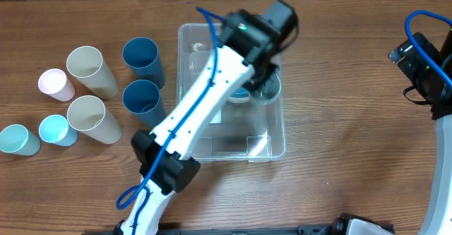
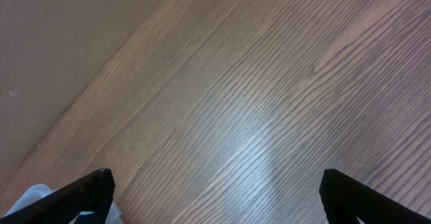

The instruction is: Pack container

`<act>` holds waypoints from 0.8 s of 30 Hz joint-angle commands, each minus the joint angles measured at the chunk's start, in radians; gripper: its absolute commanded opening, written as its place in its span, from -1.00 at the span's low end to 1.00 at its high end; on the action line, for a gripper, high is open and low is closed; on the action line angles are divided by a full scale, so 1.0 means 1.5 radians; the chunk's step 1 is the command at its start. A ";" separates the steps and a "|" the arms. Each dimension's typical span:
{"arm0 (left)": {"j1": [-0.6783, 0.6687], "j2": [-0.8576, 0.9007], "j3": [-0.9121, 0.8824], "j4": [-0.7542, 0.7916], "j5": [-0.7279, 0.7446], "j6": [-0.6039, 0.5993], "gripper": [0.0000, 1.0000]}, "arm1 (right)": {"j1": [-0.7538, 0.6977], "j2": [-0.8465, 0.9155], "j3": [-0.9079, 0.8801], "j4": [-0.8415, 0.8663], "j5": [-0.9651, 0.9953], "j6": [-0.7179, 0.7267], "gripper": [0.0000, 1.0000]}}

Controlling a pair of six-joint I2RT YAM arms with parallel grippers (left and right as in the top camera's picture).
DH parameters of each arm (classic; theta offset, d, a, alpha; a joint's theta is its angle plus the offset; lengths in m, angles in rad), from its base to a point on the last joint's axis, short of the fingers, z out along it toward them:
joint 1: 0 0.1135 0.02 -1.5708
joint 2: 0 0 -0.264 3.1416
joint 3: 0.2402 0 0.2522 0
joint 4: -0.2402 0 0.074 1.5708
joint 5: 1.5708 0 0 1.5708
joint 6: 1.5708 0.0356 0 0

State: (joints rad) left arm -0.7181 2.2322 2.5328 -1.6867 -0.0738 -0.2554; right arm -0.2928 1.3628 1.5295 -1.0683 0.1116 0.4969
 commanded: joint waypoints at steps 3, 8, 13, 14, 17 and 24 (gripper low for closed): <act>-0.022 0.008 -0.152 0.071 -0.027 0.002 -0.91 | 0.000 -0.003 0.006 0.002 0.007 0.004 1.00; -0.016 0.009 -0.290 0.233 -0.016 0.005 -0.88 | 0.000 -0.003 0.006 0.002 0.007 0.004 1.00; 0.012 0.009 -0.356 0.319 -0.024 -0.067 -0.90 | 0.000 -0.003 0.006 0.002 0.007 0.004 1.00; 0.019 0.009 -0.356 0.326 -0.025 -0.079 -0.91 | 0.000 -0.003 0.006 0.002 0.007 0.004 0.99; 0.036 0.009 -0.356 0.347 -0.031 -0.095 -0.91 | 0.000 -0.003 0.006 0.002 0.007 0.004 1.00; 0.032 0.009 -0.356 0.334 -0.032 -0.106 -0.88 | 0.000 -0.003 0.006 0.002 0.007 0.004 1.00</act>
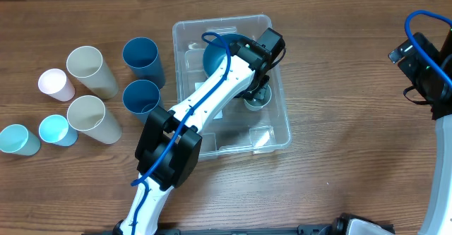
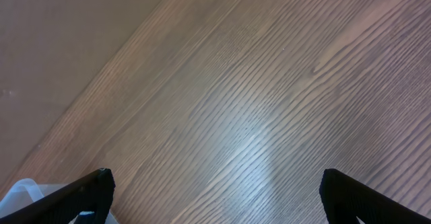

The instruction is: Pack container

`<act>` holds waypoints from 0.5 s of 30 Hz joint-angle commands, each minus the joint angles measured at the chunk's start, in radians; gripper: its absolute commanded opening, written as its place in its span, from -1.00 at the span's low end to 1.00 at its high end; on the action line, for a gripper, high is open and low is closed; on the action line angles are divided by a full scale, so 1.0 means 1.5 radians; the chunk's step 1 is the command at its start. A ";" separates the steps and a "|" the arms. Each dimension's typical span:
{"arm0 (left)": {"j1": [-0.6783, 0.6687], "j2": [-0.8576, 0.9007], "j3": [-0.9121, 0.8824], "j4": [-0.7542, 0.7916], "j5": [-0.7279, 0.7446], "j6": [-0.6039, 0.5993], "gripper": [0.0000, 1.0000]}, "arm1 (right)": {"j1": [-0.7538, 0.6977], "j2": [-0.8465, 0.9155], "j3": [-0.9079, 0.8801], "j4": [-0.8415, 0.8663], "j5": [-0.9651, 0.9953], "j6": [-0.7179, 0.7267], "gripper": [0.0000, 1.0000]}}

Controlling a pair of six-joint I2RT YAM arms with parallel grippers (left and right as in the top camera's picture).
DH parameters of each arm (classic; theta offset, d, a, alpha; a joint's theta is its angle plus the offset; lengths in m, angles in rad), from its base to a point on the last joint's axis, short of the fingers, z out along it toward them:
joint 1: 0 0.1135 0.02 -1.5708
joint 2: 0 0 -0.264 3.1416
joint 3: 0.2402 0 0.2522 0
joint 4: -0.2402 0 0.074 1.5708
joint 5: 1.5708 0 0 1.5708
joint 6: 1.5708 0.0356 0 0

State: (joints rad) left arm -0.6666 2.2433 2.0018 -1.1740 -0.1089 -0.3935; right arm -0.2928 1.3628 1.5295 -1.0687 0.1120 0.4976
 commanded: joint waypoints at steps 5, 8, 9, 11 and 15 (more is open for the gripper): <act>-0.011 -0.015 0.010 -0.052 0.009 -0.014 -0.63 | 0.000 -0.003 0.006 0.003 0.007 0.003 1.00; -0.011 -0.081 0.042 -0.078 0.034 0.003 0.02 | 0.000 -0.003 0.006 0.003 0.007 0.003 1.00; -0.011 -0.123 0.060 -0.093 0.036 0.003 0.11 | 0.000 -0.003 0.006 0.003 0.007 0.003 1.00; -0.009 -0.169 0.078 -0.108 0.034 0.003 0.22 | 0.000 -0.003 0.006 0.002 0.007 0.003 1.00; 0.009 -0.288 0.091 -0.150 -0.041 0.003 0.38 | 0.000 -0.003 0.006 0.003 0.007 0.003 1.00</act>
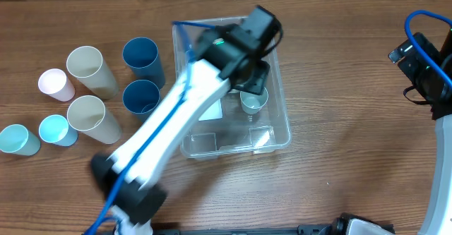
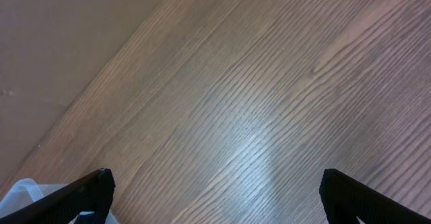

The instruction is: Pack container

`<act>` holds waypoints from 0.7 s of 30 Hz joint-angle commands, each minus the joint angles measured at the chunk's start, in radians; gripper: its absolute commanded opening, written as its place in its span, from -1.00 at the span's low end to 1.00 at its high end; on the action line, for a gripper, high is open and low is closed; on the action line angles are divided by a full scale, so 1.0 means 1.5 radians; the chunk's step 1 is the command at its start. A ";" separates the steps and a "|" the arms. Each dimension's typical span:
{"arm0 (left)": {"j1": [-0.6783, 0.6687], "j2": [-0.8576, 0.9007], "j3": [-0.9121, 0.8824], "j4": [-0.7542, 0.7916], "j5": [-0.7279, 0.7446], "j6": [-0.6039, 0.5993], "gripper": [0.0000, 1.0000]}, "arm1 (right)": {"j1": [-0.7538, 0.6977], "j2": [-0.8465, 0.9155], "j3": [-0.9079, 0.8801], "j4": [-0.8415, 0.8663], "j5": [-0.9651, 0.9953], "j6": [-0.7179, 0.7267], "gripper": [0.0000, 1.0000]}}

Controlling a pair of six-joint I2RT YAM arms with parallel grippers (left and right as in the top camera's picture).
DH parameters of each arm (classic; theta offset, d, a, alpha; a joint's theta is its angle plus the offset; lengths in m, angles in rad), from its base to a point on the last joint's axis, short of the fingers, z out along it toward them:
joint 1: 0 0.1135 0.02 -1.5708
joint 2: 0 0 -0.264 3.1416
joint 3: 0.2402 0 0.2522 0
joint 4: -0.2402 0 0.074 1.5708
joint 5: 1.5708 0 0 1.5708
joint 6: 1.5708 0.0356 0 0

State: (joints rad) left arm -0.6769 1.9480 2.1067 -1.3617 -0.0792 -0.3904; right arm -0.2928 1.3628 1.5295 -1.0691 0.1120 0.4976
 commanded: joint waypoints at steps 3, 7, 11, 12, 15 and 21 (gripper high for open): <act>0.079 -0.181 0.021 -0.095 -0.163 -0.021 0.46 | 0.000 -0.003 0.006 0.003 0.007 0.003 1.00; 0.264 -0.269 0.021 -0.194 -0.217 -0.041 0.50 | 0.000 -0.003 0.006 0.003 0.007 0.003 1.00; 0.527 -0.304 0.020 -0.206 -0.170 -0.072 0.65 | 0.000 -0.003 0.006 0.003 0.007 0.003 1.00; 0.591 -0.302 0.018 -0.196 -0.143 -0.072 0.68 | 0.000 -0.003 0.006 0.003 0.007 0.003 1.00; 0.754 -0.264 0.000 -0.157 -0.060 -0.063 0.67 | 0.000 -0.003 0.006 0.003 0.007 0.003 1.00; 0.842 -0.071 -0.002 -0.073 -0.002 -0.020 0.53 | 0.000 -0.003 0.006 0.003 0.007 0.003 1.00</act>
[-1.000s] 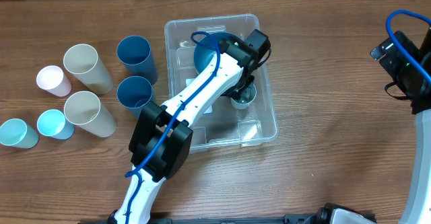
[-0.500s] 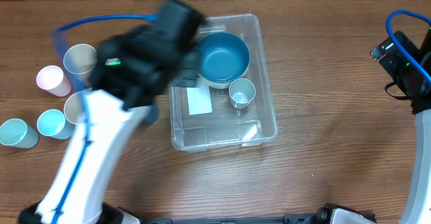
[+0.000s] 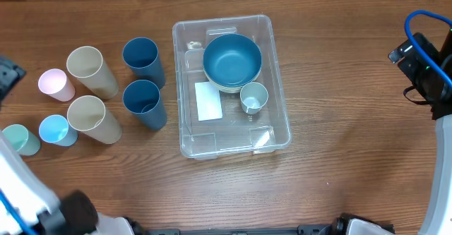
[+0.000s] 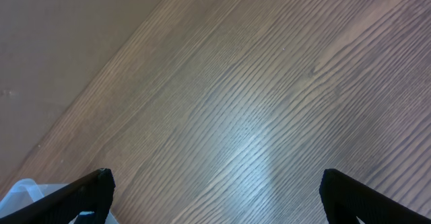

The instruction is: Pack container

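Note:
A clear plastic container [image 3: 282, 115] lies mid-table. Inside it a dark blue bowl [image 3: 232, 60] rests on a cream bowl at the far end, and a small grey-blue cup [image 3: 253, 97] stands upright beside a white card [image 3: 207, 101]. My left arm has drawn off to the table's left edge, where a dark part of its gripper [image 3: 7, 76] shows, jaws not readable. My right gripper [image 4: 215, 197] stays open over bare wood at the far right, nothing between its fingers.
Cups stand left of the container: two dark blue [image 3: 143, 60], two beige [image 3: 90, 69], one pink [image 3: 55, 84], one light blue [image 3: 56, 130], one teal [image 3: 20, 139]. A corner of the container [image 4: 20, 187] shows in the right wrist view. The right arm [image 3: 427, 73] stands at the right edge.
My left arm was over the container by the small cup; now it is at the table's left edge and the whole container shows. The right gripper has not moved.
My left arm reached across the container with its gripper at the small cup near the right wall. Then the container lay slightly shifted with the cup standing inside, beside the gripper. The arm stayed over it, and now is away at the left.

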`<act>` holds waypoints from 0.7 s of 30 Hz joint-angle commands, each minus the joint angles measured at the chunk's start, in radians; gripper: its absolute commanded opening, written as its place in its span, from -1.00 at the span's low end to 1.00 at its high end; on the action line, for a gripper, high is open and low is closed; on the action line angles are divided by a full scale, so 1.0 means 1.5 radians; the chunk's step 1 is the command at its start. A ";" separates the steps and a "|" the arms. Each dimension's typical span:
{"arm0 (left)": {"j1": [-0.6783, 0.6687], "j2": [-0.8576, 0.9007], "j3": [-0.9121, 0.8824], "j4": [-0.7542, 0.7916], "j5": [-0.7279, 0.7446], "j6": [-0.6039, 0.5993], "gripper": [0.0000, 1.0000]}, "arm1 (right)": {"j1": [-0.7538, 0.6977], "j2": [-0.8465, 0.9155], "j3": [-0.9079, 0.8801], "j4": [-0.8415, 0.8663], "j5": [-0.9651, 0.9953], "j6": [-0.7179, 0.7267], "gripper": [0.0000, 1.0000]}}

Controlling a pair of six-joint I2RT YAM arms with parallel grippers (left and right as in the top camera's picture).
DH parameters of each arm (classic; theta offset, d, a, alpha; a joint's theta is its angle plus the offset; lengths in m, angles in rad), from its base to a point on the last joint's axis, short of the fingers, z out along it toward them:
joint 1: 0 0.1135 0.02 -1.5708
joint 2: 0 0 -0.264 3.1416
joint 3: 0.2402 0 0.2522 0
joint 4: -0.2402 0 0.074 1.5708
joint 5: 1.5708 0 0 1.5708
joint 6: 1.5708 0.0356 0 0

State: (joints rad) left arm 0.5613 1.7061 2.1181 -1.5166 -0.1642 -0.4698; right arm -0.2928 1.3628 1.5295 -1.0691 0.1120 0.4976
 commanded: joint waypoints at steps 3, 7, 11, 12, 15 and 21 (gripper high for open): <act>0.023 0.207 -0.010 0.100 0.058 0.055 0.48 | 0.000 -0.003 0.006 0.003 0.007 0.003 1.00; 0.021 0.315 -0.010 0.157 0.064 0.085 0.45 | 0.000 -0.003 0.006 0.003 0.007 0.003 1.00; 0.021 0.383 -0.010 0.188 0.075 0.107 0.29 | 0.000 -0.003 0.006 0.003 0.007 0.003 1.00; 0.021 0.397 -0.010 0.195 0.076 0.107 0.25 | 0.000 -0.003 0.006 0.003 0.007 0.003 1.00; 0.021 0.433 -0.010 0.223 0.078 0.114 0.14 | 0.000 -0.003 0.006 0.003 0.007 0.003 1.00; 0.023 0.436 0.003 0.238 0.081 0.114 -0.92 | 0.000 -0.003 0.006 0.003 0.007 0.003 1.00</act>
State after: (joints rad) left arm 0.5892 2.3608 2.1014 -1.1542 -0.0544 -0.3073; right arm -0.2928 1.3628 1.5295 -1.0695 0.1116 0.4973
